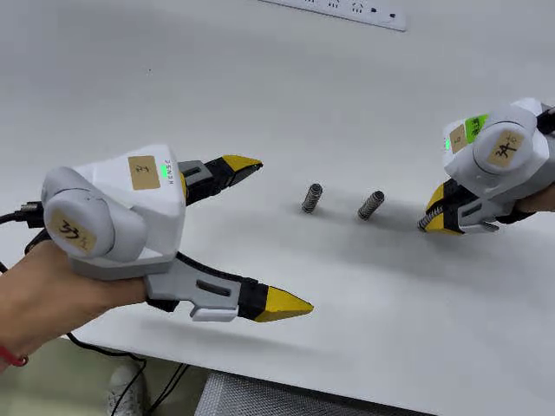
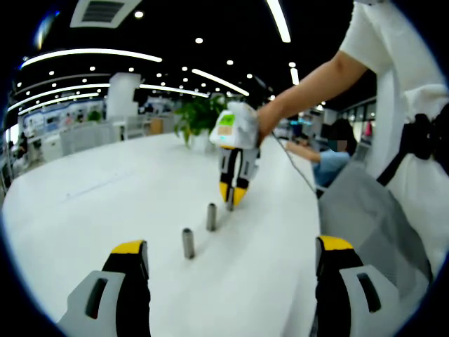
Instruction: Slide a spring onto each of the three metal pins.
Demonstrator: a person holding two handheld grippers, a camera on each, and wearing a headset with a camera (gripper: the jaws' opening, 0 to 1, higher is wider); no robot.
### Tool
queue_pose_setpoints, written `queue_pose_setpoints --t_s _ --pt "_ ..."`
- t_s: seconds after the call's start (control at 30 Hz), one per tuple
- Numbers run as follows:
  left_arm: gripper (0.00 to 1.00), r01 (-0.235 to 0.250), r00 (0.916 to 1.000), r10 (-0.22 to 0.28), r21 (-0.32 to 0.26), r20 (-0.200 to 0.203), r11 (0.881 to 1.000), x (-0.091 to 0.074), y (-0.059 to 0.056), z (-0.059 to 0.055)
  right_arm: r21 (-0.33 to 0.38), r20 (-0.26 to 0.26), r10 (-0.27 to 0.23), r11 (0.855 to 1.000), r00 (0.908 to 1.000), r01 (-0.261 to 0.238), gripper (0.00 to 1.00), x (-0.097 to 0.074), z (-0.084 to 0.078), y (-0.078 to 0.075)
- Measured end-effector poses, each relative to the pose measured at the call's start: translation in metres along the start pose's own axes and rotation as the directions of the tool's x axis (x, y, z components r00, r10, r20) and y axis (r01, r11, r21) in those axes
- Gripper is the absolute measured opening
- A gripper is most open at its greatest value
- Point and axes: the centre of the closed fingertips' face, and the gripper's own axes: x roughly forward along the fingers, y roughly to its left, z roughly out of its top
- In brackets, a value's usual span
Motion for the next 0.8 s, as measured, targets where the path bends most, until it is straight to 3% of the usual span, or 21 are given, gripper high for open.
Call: queue_pose_setpoints --t_s 0.43,0.8 --pt "1.00 0.000 1.0000 0.000 -0.001 0.000 1.000 -0.001 0.000 0.000 0.006 0.015 -0.001 1.000 0.9999 0.001 0.18 0.001 0.001 0.000" --pt "1.00 0.000 0.9999 0.000 0.009 -0.011 1.000 -0.002 0.000 0.000 0.033 0.046 -0.034 0.999 0.9984 0.032 0.23 -0.010 0.004 -0.001"
